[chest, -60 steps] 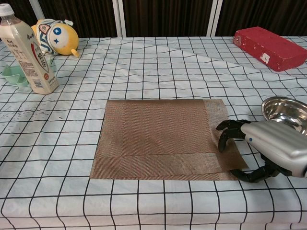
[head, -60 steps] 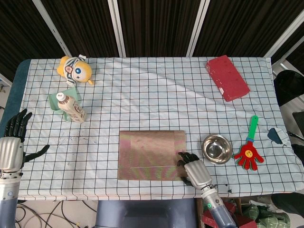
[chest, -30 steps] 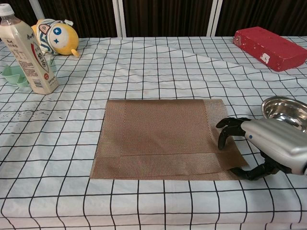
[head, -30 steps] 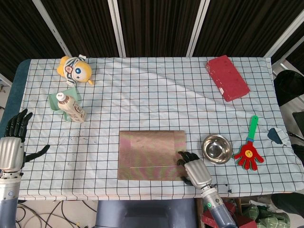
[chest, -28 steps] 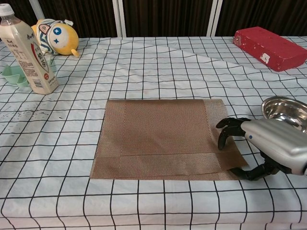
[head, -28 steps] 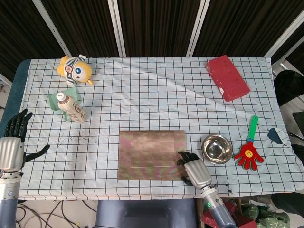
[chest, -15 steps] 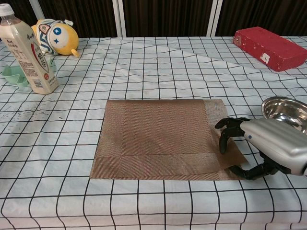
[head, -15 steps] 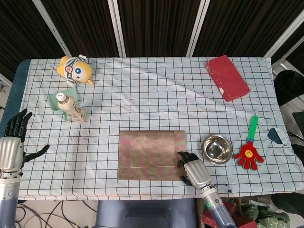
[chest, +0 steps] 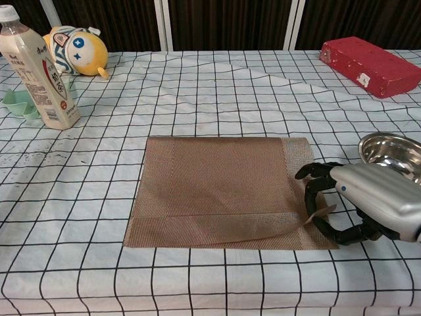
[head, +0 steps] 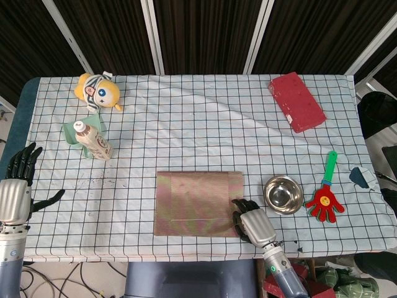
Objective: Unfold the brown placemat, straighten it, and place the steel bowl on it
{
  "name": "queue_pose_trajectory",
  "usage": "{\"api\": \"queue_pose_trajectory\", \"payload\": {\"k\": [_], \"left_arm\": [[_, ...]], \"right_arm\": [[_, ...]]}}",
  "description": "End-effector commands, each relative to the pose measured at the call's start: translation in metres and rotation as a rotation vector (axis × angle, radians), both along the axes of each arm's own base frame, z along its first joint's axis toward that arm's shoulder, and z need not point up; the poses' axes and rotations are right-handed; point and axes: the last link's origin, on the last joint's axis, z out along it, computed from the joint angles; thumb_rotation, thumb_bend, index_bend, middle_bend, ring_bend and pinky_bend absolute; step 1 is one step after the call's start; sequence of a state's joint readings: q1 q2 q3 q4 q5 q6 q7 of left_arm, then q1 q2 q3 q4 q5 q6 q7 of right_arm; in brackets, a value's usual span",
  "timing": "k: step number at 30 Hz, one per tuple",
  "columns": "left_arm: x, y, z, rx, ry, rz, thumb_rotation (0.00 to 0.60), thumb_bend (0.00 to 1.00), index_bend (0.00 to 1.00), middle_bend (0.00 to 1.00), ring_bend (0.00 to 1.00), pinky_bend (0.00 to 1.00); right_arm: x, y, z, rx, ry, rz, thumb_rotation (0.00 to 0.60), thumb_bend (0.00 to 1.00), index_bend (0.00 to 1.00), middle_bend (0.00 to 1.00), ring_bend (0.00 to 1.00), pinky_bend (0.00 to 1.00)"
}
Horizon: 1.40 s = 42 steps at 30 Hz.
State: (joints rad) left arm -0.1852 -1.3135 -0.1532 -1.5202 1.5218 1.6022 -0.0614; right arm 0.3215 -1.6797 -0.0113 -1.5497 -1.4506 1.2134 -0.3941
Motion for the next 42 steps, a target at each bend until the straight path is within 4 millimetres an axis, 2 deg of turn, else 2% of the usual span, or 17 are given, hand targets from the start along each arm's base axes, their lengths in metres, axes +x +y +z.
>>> {"api": "queue_pose_trajectory", "payload": {"k": [1,9,17,31,36,42], "left_arm": [[0.000,0.000,0.000,0.000,0.000,0.000,0.600,0.04,0.00,0.00,0.02,0.07],[0.000,0.001,0.000,-0.001,-0.001,0.001,0.600,0.04,0.00,0.00,0.02,0.07],[-0.001,0.002,0.000,-0.001,-0.005,0.005,0.600,0.04,0.00,0.00,0.02,0.07],[0.000,0.001,-0.002,-0.023,0.001,0.009,0.600,0.04,0.00,0.00,0.02,0.07],[0.000,0.002,-0.003,-0.037,-0.002,0.014,0.600,0.04,0.00,0.00,0.02,0.07],[0.001,0.000,-0.006,-0.063,0.020,0.009,0.600,0.04,0.00,0.00,0.02,0.07]], "right_arm": [[0.000,0.000,0.000,0.003,-0.003,0.001,0.600,0.47,0.60,0.17,0.16,0.22],[0.005,0.000,0.003,0.006,-0.035,0.008,0.600,0.47,0.62,0.18,0.16,0.22],[0.023,-0.013,0.011,-0.006,-0.114,-0.003,0.600,0.47,0.64,0.20,0.16,0.22],[0.073,-0.077,0.038,-0.062,-0.220,-0.087,0.600,0.47,0.66,0.20,0.16,0.22],[0.091,-0.111,0.049,-0.107,-0.243,-0.131,0.600,0.47,0.66,0.20,0.16,0.22],[0.108,-0.150,0.053,-0.140,-0.244,-0.196,0.600,0.47,0.66,0.20,0.16,0.22]]}}
